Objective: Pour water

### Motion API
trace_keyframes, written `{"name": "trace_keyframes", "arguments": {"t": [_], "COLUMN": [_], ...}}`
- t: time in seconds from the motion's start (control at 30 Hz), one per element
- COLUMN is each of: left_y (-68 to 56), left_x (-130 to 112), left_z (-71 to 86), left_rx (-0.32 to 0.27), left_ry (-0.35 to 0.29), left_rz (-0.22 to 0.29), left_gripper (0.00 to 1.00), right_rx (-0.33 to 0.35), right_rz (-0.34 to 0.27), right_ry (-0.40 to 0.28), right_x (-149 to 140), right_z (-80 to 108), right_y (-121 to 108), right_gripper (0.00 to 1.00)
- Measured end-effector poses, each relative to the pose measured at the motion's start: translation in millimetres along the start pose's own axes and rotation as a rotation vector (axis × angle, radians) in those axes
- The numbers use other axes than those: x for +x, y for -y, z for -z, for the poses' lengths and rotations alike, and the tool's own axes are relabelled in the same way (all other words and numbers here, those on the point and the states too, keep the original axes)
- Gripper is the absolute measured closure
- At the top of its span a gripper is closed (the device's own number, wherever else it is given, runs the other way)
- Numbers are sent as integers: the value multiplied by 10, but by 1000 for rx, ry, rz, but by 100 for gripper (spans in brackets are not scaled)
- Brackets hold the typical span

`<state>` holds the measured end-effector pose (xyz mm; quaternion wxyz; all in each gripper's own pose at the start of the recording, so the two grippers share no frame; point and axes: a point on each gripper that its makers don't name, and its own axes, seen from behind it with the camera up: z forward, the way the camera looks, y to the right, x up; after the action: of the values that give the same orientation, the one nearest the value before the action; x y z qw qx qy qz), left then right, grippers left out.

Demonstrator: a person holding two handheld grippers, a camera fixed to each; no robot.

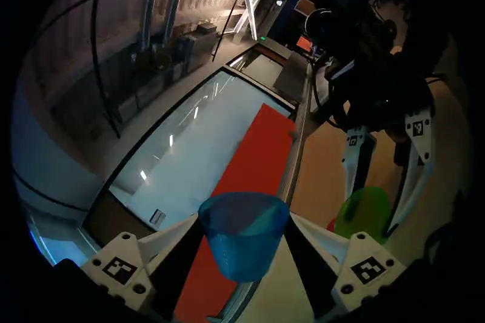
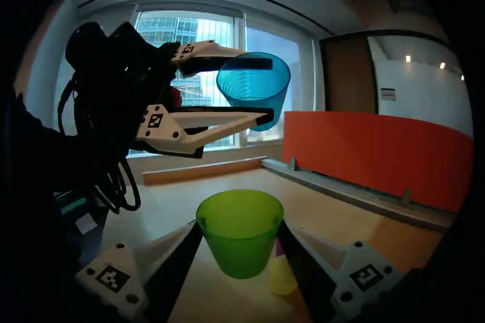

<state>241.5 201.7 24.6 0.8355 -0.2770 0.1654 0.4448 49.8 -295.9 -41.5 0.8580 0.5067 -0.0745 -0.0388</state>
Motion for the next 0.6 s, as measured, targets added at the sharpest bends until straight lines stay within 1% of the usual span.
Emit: {"name": "trace_keyframes", "arguments": {"t": [0.2, 0.4, 0.6], "left_y": [4, -8, -15], "left_x": [9, 31, 44], "left_z": [1, 7, 4], "left_rx": [1, 5, 10], "left_ry": [1, -2, -9], "left_rz": [-23, -55, -72], "left_gripper": [14, 14, 14], "right_rx": [2, 3, 1], "right_rz": [2, 5, 7], "right_ry": [1, 1, 2], "right_x": [6, 13, 14], "right_z": [-2, -4, -6], "right_y": [2, 6, 4], "right_gripper": [10, 10, 10]}}
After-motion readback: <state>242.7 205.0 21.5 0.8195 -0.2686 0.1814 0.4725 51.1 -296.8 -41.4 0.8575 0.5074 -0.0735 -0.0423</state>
